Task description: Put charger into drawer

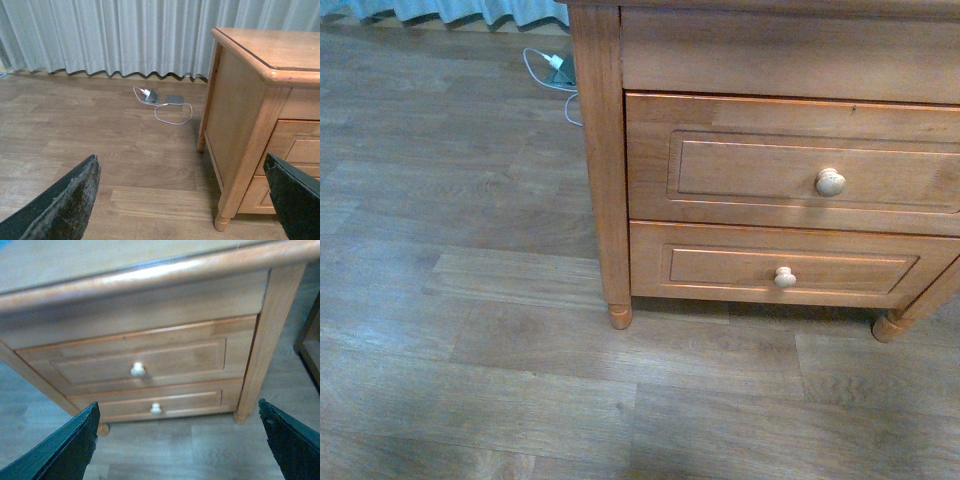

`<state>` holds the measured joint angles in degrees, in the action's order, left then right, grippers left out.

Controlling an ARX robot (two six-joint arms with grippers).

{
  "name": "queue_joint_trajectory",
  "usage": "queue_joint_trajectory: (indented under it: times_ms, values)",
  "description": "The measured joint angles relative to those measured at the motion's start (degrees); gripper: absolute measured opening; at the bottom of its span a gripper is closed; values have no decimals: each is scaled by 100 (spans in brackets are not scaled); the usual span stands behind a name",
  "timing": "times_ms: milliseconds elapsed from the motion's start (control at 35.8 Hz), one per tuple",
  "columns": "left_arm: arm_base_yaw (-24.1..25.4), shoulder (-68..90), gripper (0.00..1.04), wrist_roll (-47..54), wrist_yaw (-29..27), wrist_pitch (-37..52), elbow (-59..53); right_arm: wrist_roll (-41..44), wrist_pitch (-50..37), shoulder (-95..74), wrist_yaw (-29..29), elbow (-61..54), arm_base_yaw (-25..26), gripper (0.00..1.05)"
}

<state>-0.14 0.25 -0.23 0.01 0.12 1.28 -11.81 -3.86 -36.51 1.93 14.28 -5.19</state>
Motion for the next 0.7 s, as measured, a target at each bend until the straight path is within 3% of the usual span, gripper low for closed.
queue_joint_trajectory:
  times_ms: [140, 195, 251, 446, 614, 698]
  values:
    - [0, 0, 98, -2, 0, 0, 0, 127, -214, 240, 98, -81, 24, 94]
    - [0, 0, 98, 0, 0, 0, 0, 588, -1401, 315, -114, -564, 249, 82]
    - [0, 0, 98, 0, 0, 0, 0, 852, -1982, 492, -149, -793, 448, 69]
    - [0, 0, 98, -2, 0, -2, 0, 1108, -1825, 1012, -181, -1032, 505, 30]
    - [0, 0, 98, -2, 0, -2, 0, 1139, -1600, 1366, -181, -1139, 507, 4]
    - [0, 0, 98, -2, 0, -2, 0, 1161, -1447, 1576, -184, -1191, 507, 1]
